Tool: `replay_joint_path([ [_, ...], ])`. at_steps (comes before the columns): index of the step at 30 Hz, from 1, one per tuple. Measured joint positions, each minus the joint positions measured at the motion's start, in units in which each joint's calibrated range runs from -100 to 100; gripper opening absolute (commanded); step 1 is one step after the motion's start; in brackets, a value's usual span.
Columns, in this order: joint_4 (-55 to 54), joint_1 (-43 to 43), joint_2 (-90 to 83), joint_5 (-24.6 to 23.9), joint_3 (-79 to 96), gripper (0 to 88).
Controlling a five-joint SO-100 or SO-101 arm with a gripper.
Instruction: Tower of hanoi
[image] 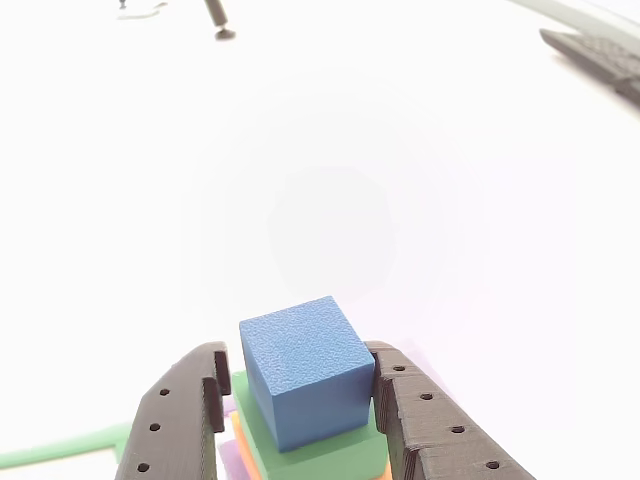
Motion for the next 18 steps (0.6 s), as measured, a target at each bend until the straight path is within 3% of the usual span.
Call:
replay_joint_path([
  [18,-0.56,-0.74,-2.03,-0.20,1.13,5.6],
])
